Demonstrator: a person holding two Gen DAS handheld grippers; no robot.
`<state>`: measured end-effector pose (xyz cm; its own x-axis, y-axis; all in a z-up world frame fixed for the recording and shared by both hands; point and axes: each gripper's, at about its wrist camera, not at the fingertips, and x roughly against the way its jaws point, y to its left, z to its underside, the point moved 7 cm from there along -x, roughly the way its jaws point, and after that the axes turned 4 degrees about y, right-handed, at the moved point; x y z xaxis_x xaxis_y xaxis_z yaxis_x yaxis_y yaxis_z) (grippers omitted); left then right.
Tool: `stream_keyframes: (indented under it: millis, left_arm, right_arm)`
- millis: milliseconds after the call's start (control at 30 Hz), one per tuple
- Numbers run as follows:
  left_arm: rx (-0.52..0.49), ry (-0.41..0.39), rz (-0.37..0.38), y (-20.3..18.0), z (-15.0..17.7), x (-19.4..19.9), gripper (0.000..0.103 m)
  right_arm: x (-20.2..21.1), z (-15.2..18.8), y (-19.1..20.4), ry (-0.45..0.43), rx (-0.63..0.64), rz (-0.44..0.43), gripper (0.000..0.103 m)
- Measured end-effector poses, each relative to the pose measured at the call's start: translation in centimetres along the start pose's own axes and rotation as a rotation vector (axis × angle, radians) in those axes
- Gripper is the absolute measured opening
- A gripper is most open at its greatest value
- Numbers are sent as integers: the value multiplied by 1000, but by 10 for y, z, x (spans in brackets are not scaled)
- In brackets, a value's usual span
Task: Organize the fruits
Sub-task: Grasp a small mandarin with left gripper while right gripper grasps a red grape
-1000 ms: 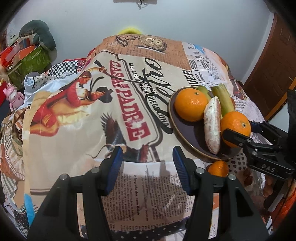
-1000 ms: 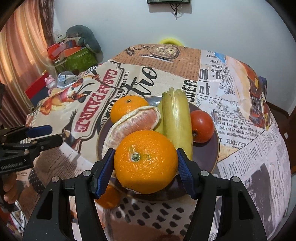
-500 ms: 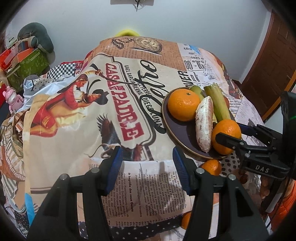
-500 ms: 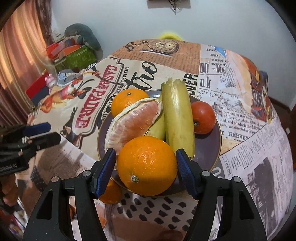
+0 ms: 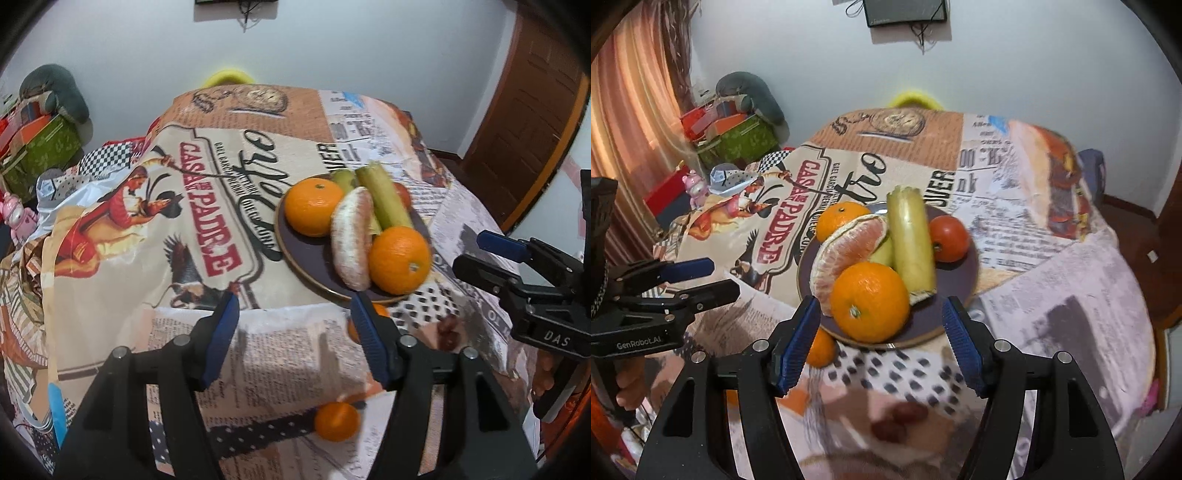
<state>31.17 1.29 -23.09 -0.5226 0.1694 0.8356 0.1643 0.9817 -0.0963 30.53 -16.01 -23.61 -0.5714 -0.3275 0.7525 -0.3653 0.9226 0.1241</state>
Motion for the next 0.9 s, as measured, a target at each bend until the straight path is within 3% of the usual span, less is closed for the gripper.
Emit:
stream_keyframes:
  millis: [300, 600, 900]
  left_arm:
    - [-51, 33, 20, -31, 16, 2, 71]
    - [-69, 114, 40, -48, 32, -28, 71]
    - [-81, 154, 34, -57, 39, -56, 69]
  right_arm:
    - [11, 33, -11, 39, -9, 35, 69]
    - [-8, 69, -16, 116, -44, 24, 69]
    - [-24, 82, -15, 164, -92, -65, 42]
